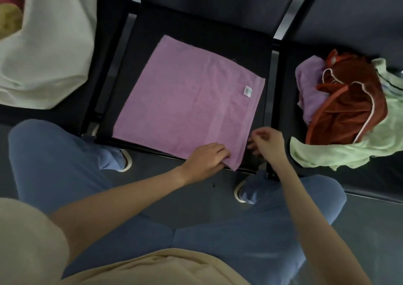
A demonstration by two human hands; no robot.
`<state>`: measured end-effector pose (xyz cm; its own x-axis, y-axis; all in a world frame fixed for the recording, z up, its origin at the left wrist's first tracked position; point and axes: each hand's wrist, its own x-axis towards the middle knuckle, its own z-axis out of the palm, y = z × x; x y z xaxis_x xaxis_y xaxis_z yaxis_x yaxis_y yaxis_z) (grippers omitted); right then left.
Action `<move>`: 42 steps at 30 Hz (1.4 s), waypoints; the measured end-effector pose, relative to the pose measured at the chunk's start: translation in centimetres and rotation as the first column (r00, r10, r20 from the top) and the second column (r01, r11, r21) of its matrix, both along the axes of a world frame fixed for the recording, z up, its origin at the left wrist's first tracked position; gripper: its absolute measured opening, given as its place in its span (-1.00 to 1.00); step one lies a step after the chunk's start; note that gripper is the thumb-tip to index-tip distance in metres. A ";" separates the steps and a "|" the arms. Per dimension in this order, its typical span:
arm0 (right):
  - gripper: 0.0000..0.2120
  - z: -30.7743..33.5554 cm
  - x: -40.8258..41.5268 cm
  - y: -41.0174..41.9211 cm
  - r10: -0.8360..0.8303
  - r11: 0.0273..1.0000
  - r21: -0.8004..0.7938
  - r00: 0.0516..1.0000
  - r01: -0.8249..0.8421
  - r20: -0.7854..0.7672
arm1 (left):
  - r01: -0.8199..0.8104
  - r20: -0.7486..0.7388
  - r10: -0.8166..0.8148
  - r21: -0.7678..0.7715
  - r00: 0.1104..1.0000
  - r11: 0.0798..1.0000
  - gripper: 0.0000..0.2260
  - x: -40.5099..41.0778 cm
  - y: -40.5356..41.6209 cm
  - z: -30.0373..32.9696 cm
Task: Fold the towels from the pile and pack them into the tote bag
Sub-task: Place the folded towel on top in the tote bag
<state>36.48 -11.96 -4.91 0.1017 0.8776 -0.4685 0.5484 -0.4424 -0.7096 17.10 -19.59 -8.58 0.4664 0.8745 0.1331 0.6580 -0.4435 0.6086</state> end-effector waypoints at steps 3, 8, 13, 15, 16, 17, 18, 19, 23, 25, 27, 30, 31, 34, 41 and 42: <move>-0.89 -1.7 -0.6 6.7 -0.041 0.991 0.133 0.991 0.024 0.130 | -0.029 0.047 0.032 -0.052 0.998 0.998 -0.79 -0.1 0.4 1.1; -0.65 -3.0 -2.6 14.5 -0.172 0.970 0.206 0.960 0.127 0.221 | -0.093 0.131 0.121 -0.201 0.984 0.975 -0.85 0.1 1.3 3.1; -0.47 -3.7 -3.0 16.5 -0.174 0.982 0.135 0.902 0.131 0.395 | -0.093 0.152 0.142 -0.291 0.978 0.952 -0.89 0.1 1.7 4.3; -0.51 -3.8 -2.9 16.9 -0.175 0.983 0.125 0.910 0.137 0.377 | -0.072 0.154 0.126 -0.317 0.980 0.946 -0.93 0.1 1.6 4.6; -0.57 -3.8 -2.8 17.0 -0.173 0.982 0.127 0.922 0.137 0.346 | -0.062 0.151 0.117 -0.326 0.982 0.943 -0.94 0.0 1.5 4.7; -0.64 -4.1 -2.8 17.2 -0.170 0.982 0.134 0.931 0.133 0.322 | -0.056 0.147 0.110 -0.334 0.983 0.941 -0.95 0.0 1.5 4.7; -0.71 -4.2 -2.8 17.3 -0.160 0.983 0.141 0.936 0.121 0.313 | -0.051 0.148 0.109 -0.346 0.983 0.937 -0.95 0.0 1.4 4.6; -0.78 -4.4 -2.7 17.5 -0.148 0.983 0.151 0.938 0.104 0.312 | -0.047 0.156 0.111 -0.366 0.982 0.929 -0.95 0.0 1.4 4.6; -0.90 -4.0 -2.2 17.6 -0.171 0.968 0.222 0.951 0.114 0.258 | -0.052 0.189 0.153 -0.454 0.970 0.890 -0.99 -0.1 1.2 4.9; -0.87 -3.3 -1.6 17.6 -0.231 0.943 0.283 0.958 0.177 0.169 | -0.056 0.219 0.182 -0.479 0.959 0.876 -0.98 -0.3 1.2 5.5; -0.74 -2.4 -1.3 17.4 -0.279 0.917 0.315 0.958 0.245 0.070 | -0.052 0.262 0.214 -0.514 0.941 0.856 -0.97 -0.7 1.2 6.1; -0.71 -0.7 -1.8 17.4 -0.412 0.864 0.238 0.894 0.445 -0.176 | -0.060 0.329 0.349 -0.646 0.877 0.761 -0.90 -1.7 1.1 7.0; -0.73 0.0 -2.4 17.4 -0.439 0.850 0.193 0.862 0.490 -0.254 | -0.074 0.339 0.429 -0.707 0.837 0.703 -0.87 -2.1 1.1 7.3; -0.75 2.0 -5.2 17.6 -0.435 0.850 0.126 0.816 0.512 -0.380 | -0.150 0.264 0.654 -0.850 0.709 0.506 -0.84 -3.9 0.9 7.9; -0.69 2.6 -14.4 19.0 -0.284 0.852 0.366 0.918 0.374 -0.276 | -0.245 0.200 0.844 -0.901 0.498 0.358 -0.67 -10.7 0.2 7.8; -0.70 2.7 -15.9 19.1 -0.271 0.848 0.389 0.926 0.359 -0.264 | -0.245 0.206 0.858 -0.904 0.470 0.351 -0.64 -11.7 0.2 7.7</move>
